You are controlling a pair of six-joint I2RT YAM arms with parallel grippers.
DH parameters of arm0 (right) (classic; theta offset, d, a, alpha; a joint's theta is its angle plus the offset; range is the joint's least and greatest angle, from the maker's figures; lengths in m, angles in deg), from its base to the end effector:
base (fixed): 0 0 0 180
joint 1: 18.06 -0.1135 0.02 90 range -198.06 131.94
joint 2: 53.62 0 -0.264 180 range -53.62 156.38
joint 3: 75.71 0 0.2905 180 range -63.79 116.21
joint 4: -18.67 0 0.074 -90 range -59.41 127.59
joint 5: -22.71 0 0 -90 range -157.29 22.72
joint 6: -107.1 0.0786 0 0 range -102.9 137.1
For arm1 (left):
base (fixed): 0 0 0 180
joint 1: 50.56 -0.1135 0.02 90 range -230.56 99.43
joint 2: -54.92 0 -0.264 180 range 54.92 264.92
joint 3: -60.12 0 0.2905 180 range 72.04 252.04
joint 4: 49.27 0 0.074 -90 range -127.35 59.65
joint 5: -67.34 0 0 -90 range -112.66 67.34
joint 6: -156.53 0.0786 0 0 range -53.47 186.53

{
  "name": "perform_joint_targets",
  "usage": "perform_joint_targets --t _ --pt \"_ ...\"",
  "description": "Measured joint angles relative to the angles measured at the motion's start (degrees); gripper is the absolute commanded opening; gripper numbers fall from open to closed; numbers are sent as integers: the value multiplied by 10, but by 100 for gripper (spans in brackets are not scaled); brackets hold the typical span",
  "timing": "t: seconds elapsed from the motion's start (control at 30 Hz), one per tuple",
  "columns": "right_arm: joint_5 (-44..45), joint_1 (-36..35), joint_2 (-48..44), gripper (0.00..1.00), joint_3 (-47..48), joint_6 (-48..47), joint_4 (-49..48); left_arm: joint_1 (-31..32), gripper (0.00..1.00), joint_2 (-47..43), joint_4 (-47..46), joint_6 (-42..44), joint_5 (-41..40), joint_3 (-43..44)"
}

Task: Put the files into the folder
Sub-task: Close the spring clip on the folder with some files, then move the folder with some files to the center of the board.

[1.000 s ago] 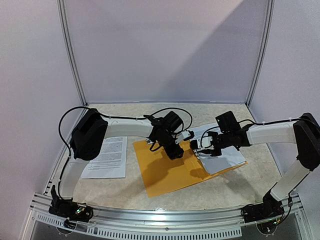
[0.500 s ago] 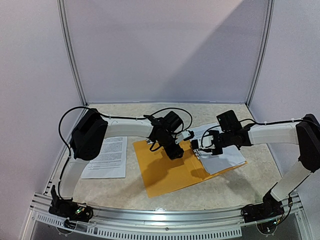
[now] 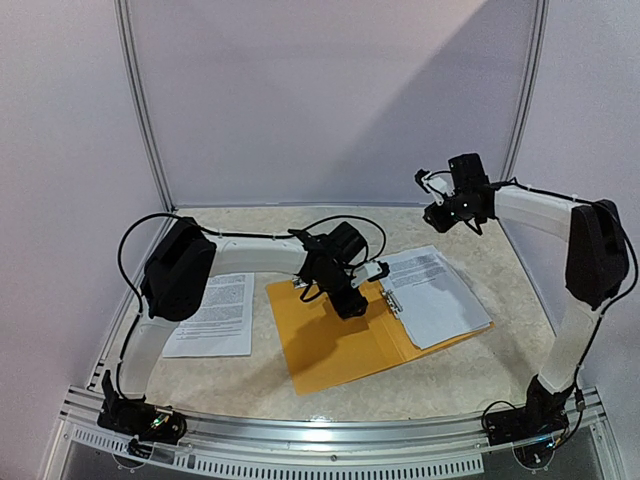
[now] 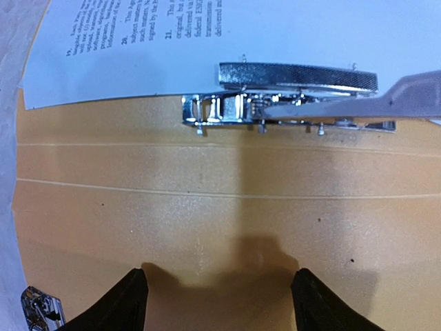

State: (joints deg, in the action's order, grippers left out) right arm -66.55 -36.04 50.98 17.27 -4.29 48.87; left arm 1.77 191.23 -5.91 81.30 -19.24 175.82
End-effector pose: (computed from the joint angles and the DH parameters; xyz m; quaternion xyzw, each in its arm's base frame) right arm 0.4614 0.1487 0.2087 -0.3050 0.8604 -0.0180 0.4078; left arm 0.3322 -0.4380 0.0566 0.5438 0.8079 -0.1000 0.2038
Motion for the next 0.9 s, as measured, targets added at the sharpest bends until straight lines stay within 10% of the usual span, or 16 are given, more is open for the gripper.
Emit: perform_joint_targets --t 0.37,0.9 --pt "-23 140 127 34 40 261 190 -8 77 4 129 43 4 71" --pt "-15 158 120 29 -16 301 190 -132 71 121 259 -20 -17 383"
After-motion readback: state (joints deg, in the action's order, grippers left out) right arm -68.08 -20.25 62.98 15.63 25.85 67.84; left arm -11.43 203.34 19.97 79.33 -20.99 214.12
